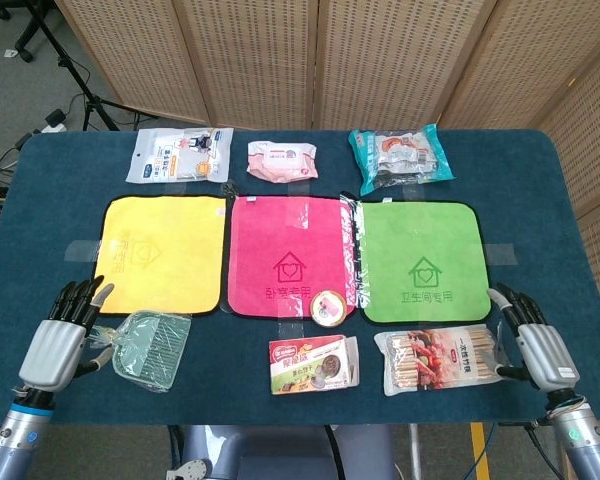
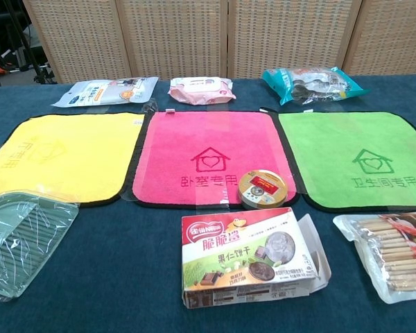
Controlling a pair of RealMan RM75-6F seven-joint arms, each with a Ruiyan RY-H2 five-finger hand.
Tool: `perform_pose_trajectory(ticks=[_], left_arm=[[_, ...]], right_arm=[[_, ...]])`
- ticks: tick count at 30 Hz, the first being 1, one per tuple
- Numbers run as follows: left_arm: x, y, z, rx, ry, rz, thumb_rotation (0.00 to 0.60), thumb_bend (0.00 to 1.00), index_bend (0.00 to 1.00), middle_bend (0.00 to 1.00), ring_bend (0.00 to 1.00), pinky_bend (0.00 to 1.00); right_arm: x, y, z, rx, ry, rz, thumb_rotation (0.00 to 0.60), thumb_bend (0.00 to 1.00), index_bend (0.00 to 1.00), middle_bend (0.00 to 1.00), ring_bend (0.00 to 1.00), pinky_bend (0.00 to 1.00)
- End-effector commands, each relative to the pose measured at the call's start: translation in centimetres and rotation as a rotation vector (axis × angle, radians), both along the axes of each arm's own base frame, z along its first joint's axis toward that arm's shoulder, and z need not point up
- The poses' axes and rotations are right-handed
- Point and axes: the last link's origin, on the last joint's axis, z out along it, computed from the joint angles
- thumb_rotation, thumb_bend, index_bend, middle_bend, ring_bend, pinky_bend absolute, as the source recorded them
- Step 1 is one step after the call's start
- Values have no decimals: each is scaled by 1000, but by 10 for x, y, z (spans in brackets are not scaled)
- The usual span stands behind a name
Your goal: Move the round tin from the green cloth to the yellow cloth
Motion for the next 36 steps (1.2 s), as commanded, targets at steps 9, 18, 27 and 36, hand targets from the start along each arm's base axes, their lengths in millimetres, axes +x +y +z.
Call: perform_pose_trajectory(ticks=[9,18,27,36], left_arm=[[0,0,-3,-14,6,-3,600,181,0,0,0,0],[2,3,-4,-37,-16,-7,600,264,0,0,0,0],[41,65,3,-107,99,-186,600,602,0,0,0,0],[100,137,-16,-171,328,-430,600,1000,0,0,0,0]], right_arm=[[-1,12,7,-50,17,30,600,337,11,0,0,23],[-4,12,10,-63,10,18,600,337,11,0,0,23],[-8,10,17,-89,-6,3,600,337,11,0,0,23],[-14,8,21,-104,-24,-23,600,337,11,0,0,23]])
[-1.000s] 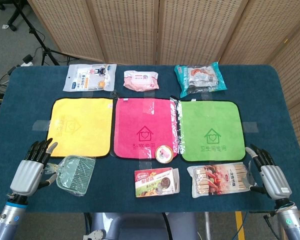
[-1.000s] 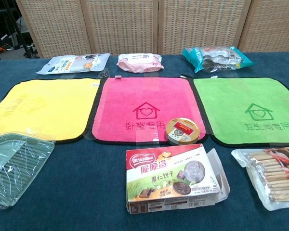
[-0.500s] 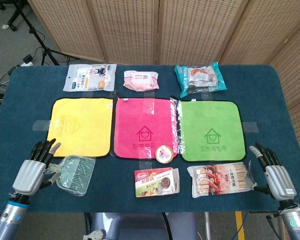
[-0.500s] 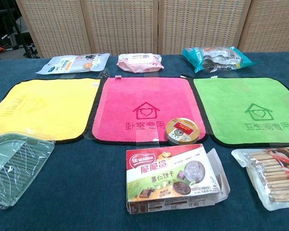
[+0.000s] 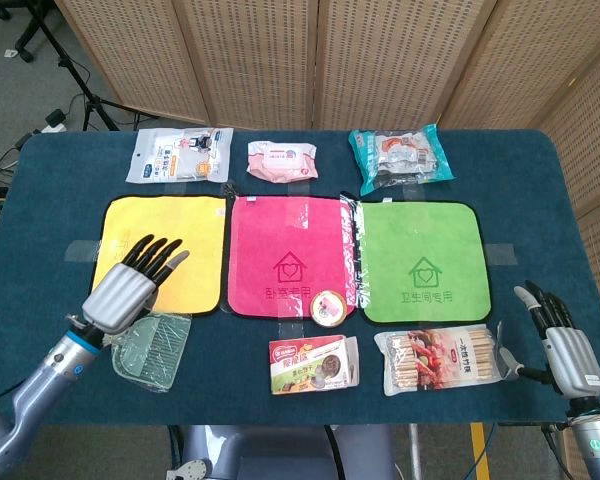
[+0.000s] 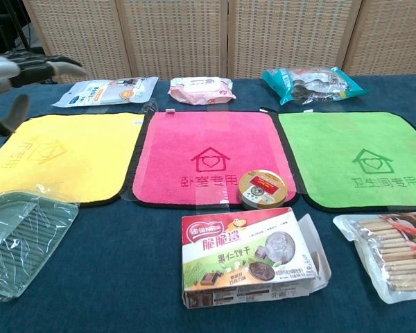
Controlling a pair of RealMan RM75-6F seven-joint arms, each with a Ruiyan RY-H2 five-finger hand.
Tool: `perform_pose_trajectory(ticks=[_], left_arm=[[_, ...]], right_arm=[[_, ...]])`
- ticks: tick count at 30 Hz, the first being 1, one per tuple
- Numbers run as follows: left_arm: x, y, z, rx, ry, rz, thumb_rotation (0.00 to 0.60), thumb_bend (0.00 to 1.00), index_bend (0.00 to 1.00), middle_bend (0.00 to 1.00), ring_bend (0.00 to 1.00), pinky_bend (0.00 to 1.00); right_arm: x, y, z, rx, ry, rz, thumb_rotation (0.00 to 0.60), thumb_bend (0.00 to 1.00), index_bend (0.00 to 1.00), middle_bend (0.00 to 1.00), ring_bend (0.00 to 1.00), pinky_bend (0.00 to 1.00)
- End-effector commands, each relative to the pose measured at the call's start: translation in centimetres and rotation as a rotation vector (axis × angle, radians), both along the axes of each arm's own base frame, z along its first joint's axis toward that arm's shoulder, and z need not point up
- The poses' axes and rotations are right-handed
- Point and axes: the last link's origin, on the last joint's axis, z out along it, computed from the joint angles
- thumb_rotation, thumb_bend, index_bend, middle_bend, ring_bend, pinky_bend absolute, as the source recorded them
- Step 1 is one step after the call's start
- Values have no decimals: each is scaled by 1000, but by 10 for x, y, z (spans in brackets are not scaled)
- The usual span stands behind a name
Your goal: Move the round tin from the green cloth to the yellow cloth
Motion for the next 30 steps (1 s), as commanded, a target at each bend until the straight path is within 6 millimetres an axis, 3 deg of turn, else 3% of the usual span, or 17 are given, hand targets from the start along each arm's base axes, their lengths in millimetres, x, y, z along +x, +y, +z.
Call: perform_pose_trajectory(ticks=[1,10,14,23,30], left_arm=[[28,33,-9,1,118,-138,600,1000,0,0,0,0],[68,70,-41,-47,331,-350,600,1000,0,0,0,0],[105,80,-66,-60,371,-492,600,1000,0,0,0,0],[147,82,-105,-148,296,-604,600,1000,0,0,0,0],[165,71,-132,-232,273,-658,600,1000,0,0,0,0]], right_arm=[[-2,-1,1,-5,-5,-8,600,337,11,0,0,23],[-8,-5,5,-20,-34,-33,600,337,11,0,0,23],[-14,-9,8,-28,-52,-55,600,337,11,0,0,23],[-22,-12,14,-49,-78,-82,600,337,11,0,0,23],[-26,-10,23,-82,-110,-92,600,337,11,0,0,23]])
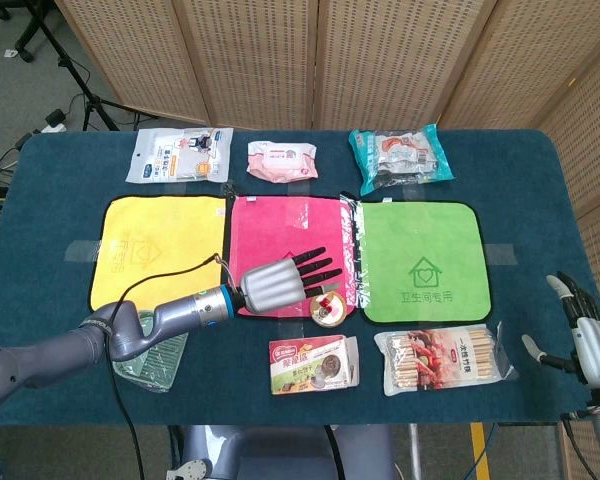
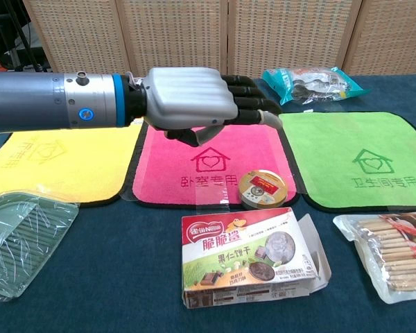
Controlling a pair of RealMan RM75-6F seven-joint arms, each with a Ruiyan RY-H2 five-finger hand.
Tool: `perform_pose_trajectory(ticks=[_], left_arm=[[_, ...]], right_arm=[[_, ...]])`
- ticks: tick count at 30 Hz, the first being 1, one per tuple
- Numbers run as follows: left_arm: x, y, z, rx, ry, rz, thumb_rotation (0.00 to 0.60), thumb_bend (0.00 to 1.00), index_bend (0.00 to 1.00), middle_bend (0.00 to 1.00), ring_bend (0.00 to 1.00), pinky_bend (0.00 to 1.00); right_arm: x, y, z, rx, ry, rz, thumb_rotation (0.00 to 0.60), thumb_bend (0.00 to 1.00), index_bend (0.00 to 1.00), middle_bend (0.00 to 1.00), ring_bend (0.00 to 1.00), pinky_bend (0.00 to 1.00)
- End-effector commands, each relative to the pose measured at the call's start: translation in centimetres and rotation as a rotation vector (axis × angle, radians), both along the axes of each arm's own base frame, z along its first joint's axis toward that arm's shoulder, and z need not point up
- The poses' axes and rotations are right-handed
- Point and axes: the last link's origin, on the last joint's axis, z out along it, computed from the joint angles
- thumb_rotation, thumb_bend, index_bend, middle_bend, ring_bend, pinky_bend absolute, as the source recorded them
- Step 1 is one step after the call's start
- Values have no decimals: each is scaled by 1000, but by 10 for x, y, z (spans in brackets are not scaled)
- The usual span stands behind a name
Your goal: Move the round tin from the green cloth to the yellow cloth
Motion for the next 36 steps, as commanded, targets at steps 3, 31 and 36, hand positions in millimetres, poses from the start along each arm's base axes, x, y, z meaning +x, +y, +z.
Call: perform_pose_trajectory(ticks=[3,31,36], left_arm=[[7,-7,-16,-49,9,-15,600,1000,0,0,0,0],[-17,-23,-38,-108,111,-14,600,1000,0,0,0,0],[-19,-26,-42,-118,123,-18,600,1000,0,0,0,0]], right_arm=[[-1,1,5,-16,-12,1,600,337,11,0,0,23],[1,2,5,-23,-18,4,600,337,11,0,0,23],[1,2,5,-25,-18,4,600,337,11,0,0,23]])
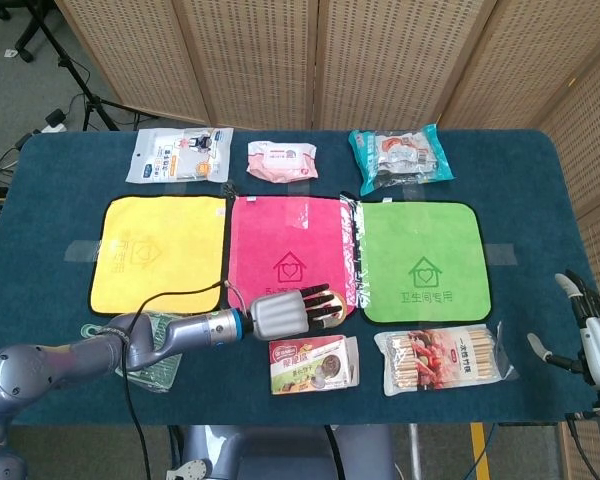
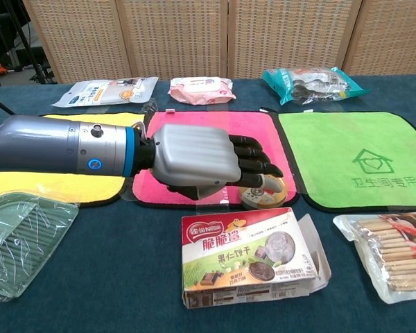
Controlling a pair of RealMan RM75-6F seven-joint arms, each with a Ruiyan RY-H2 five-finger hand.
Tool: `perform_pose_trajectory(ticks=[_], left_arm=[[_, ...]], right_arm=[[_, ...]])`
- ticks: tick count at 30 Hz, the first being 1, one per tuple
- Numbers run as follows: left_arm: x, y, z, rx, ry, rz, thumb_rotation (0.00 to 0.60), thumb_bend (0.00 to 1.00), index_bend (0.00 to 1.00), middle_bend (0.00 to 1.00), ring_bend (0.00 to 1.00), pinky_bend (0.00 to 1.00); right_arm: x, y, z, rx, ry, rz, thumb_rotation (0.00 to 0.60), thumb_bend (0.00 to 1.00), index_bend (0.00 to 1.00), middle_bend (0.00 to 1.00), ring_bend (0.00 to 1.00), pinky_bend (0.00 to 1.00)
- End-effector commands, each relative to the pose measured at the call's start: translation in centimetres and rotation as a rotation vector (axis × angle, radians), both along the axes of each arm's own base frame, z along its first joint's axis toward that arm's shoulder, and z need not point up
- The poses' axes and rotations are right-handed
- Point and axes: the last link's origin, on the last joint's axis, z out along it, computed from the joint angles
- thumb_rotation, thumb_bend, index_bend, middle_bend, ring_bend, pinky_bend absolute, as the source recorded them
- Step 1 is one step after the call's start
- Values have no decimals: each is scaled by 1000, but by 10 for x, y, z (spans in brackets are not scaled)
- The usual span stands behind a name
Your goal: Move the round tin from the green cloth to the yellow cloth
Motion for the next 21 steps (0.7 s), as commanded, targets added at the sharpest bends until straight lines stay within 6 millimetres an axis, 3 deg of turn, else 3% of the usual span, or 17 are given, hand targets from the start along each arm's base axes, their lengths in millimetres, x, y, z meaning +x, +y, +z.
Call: perform_pose_trajectory(ticks=[1,21], left_arm=[[0,-1,-2,-2,5,-2,600,1000,0,0,0,0],[-10,5,-11,37,70,26,600,1000,0,0,0,0]], right_arm=[[0,0,0,-1,-1,0,600,337,11,0,0,23],[2,0,1,-2,-8,6,600,337,11,0,0,23]])
